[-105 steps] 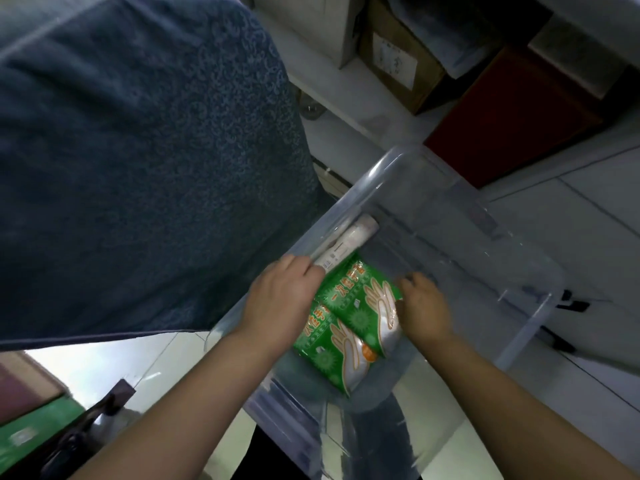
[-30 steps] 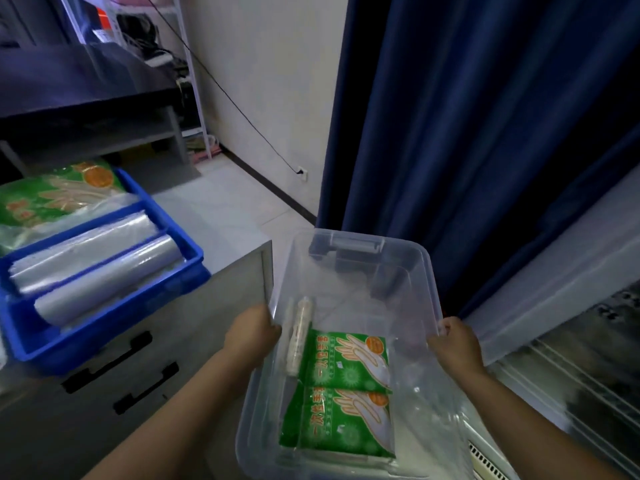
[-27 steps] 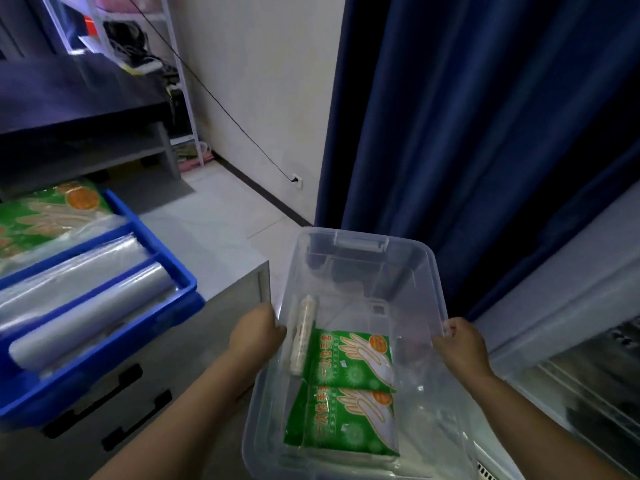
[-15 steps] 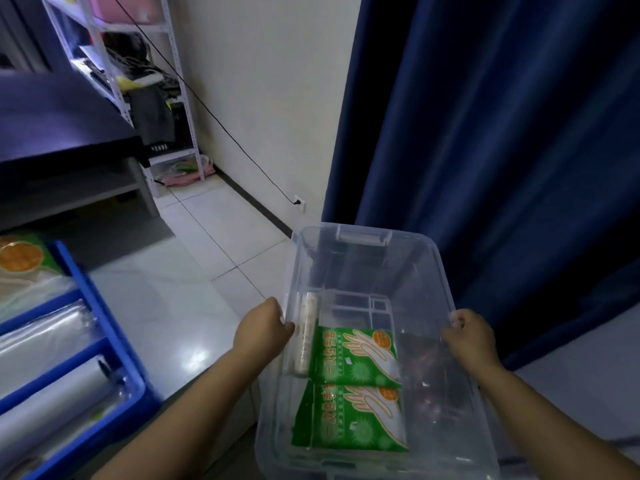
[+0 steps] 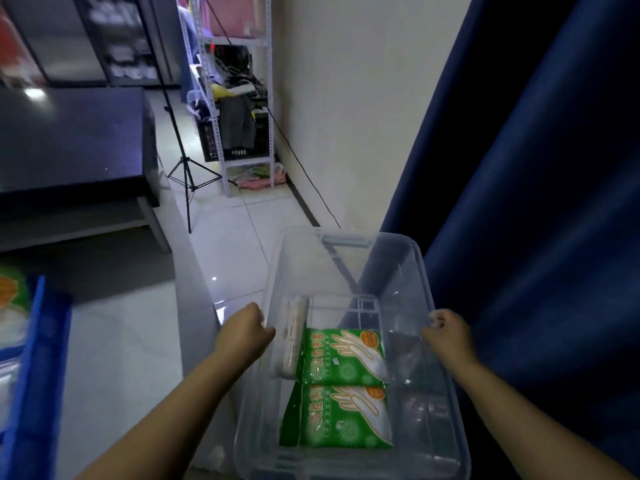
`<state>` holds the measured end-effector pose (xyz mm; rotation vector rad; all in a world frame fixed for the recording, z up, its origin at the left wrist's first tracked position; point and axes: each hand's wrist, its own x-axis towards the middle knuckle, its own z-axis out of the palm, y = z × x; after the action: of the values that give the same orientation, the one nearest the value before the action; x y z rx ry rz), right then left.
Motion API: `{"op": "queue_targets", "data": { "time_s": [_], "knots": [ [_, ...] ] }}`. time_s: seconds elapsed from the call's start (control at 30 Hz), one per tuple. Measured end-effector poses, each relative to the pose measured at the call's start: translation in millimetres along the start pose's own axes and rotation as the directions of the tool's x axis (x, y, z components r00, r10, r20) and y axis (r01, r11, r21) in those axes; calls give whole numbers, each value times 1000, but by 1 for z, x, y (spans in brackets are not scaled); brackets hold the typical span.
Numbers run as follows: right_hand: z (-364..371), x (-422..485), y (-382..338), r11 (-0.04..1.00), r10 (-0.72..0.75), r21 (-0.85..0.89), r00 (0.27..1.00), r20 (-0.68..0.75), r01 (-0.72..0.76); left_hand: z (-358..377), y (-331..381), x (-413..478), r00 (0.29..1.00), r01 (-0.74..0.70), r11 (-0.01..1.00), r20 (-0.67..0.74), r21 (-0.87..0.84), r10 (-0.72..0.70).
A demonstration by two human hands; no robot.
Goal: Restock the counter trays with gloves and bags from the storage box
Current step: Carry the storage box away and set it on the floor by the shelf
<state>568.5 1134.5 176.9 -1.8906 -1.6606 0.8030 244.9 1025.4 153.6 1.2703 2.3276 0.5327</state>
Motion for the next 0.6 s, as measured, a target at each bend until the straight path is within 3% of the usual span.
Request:
{"op": "queue_targets", "data": {
  "time_s": [0.13, 0.33, 0.6],
  "knots": [
    [29, 68, -38, 999, -51, -8, 994, 93, 52, -7, 0, 51, 993, 89, 996, -76, -1, -89],
    [69, 147, -79, 995, -86, -28, 986, 141, 91, -16, 3, 134, 991, 123, 992, -48, 23, -122],
    [124, 273, -165, 978, -144, -122, 970, 195, 170, -39, 6, 264, 974, 218, 971, -46, -95, -223]
  ]
}}
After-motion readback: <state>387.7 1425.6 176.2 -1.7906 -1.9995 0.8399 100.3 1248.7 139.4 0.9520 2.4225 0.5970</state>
